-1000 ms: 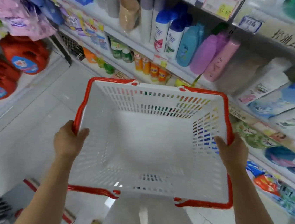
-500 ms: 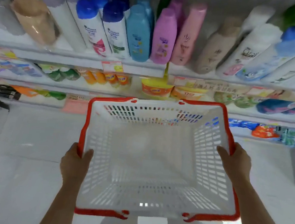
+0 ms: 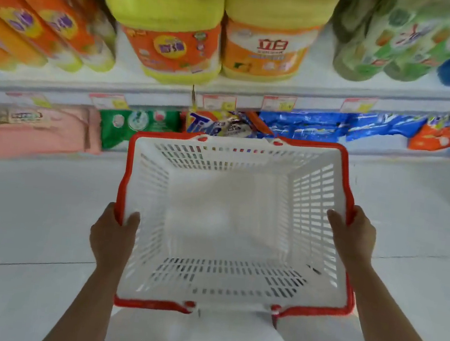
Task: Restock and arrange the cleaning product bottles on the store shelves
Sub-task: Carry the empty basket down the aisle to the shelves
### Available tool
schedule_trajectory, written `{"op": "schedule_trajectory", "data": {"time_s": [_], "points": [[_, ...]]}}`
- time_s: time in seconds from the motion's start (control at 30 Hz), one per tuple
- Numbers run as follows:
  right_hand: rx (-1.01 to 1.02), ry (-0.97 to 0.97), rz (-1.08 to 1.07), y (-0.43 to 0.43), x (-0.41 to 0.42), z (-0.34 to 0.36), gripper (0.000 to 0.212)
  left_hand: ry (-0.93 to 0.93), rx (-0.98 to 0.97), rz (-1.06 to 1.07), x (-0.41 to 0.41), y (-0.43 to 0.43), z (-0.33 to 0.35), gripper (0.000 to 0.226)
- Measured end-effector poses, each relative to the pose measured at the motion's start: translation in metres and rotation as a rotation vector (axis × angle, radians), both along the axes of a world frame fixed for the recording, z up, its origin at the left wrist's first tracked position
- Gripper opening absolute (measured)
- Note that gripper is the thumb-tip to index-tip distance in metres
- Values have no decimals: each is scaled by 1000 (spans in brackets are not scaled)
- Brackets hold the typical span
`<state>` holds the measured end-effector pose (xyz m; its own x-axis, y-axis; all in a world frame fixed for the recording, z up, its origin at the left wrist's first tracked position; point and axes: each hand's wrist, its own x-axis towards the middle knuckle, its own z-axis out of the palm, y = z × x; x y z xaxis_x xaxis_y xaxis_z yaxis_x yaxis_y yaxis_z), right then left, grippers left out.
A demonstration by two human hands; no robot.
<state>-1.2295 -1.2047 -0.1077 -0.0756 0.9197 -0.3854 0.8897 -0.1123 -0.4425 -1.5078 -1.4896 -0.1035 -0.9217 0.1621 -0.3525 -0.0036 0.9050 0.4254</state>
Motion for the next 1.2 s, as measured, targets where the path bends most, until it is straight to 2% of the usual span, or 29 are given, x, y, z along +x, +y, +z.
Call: {"op": "schedule_trajectory", "data": {"time_s": [0.37, 0.73, 0.9, 0.93, 1.03, 1.1, 1.2], "points": [[15, 32, 25, 48, 16, -158, 21, 7, -60, 45, 24, 43, -148, 20], [82, 27, 90, 67, 23, -217, 24, 77, -62, 198, 44, 60, -215, 22], [43, 21, 102, 75, 24, -231, 20, 121, -57, 282, 50, 70, -226, 21], [14, 11, 113, 78, 24, -232, 20, 123, -73, 299, 51, 72, -228, 26], [-97, -31, 226, 93, 23, -223, 34, 232, -128, 343, 49, 96, -222, 64], [-22, 93, 270, 111, 16, -202, 49, 437, 10, 218, 49, 128, -200, 65], [344, 490, 295, 152, -4, -145, 46, 705, 379, -185, 56, 193, -149, 45]]}}
